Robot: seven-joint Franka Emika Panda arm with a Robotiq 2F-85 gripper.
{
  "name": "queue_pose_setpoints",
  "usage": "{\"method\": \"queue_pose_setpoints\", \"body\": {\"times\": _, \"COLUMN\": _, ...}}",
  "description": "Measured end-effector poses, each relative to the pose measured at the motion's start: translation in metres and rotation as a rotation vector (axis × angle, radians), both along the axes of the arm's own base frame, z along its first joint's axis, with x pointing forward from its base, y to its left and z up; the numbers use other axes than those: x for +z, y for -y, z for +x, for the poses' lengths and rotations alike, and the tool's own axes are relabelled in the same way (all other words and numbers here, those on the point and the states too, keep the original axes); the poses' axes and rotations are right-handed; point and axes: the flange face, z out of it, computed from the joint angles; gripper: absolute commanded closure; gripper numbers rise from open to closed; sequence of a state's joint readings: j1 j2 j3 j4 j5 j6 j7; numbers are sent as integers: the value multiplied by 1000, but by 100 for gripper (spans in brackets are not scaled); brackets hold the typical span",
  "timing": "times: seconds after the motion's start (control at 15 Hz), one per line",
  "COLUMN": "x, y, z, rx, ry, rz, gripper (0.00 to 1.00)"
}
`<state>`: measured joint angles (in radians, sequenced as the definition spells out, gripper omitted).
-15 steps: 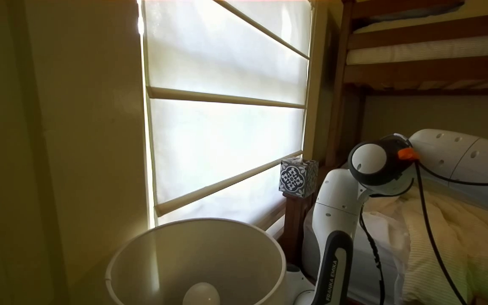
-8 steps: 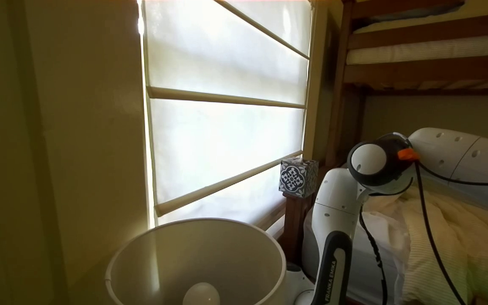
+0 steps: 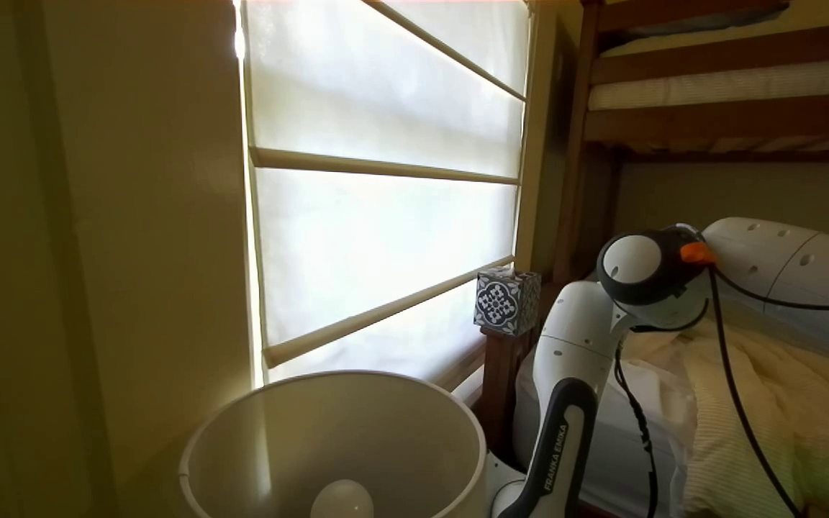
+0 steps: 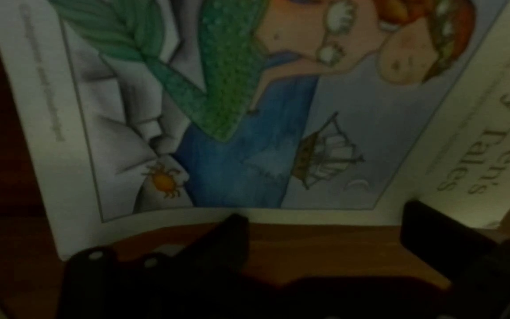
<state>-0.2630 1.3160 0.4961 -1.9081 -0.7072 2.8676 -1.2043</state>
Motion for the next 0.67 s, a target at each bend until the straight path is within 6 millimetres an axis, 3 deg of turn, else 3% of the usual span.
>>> {"method": "queue_pose_setpoints", "body": {"times": 0.67, "x": -1, "y": -6, "z": 2, "rx": 155, "ry": -62, "rz": -84, "gripper": 0}}
